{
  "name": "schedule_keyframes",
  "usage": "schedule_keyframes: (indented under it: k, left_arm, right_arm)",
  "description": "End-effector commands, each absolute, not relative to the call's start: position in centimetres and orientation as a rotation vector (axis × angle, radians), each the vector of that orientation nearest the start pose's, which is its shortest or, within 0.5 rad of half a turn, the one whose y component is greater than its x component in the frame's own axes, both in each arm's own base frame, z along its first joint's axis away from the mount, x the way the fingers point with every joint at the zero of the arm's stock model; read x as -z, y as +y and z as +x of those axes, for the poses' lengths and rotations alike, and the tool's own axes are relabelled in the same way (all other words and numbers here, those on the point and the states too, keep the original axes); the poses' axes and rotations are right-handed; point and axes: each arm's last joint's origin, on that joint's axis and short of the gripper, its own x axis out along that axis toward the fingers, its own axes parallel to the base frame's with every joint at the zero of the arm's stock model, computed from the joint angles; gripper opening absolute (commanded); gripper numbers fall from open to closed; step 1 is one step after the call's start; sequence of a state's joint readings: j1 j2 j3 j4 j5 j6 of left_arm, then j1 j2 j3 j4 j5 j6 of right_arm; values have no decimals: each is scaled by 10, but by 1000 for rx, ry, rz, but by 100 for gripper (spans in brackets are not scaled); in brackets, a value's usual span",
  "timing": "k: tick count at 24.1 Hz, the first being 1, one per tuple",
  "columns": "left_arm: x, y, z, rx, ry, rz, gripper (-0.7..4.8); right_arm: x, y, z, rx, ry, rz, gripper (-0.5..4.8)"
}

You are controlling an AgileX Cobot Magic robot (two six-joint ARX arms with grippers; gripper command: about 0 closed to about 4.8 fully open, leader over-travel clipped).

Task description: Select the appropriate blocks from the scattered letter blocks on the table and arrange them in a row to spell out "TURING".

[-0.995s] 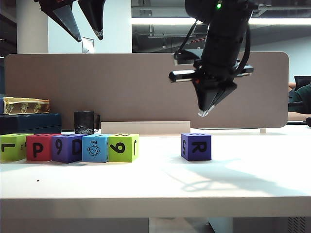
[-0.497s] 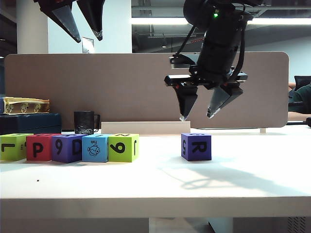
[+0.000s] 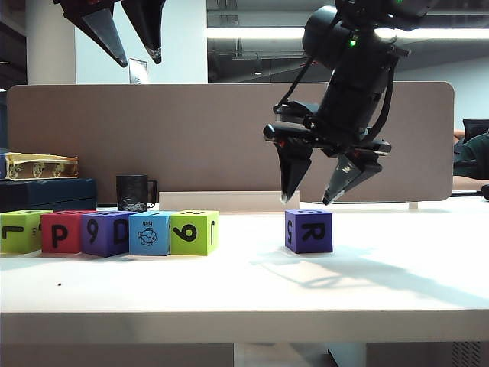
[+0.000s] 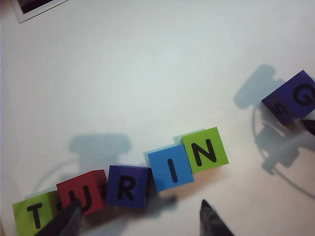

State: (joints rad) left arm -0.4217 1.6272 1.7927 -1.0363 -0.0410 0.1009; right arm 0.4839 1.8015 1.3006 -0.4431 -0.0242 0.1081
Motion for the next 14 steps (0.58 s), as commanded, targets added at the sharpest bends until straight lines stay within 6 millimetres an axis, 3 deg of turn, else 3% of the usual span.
schedule_keyframes:
  k: [1, 5, 14]
  left_arm:
    - [-395, -133, 299, 406, 823, 294, 302]
    - [-395, -133, 299, 405, 832, 297, 302]
    - [-396, -133, 300, 404, 821, 294, 302]
  right_arm:
    - [-215, 180, 345, -411, 974, -115, 344]
    - [-208, 183, 351, -399, 1006, -128, 411]
    - [-208, 183, 352, -385, 996, -137, 409]
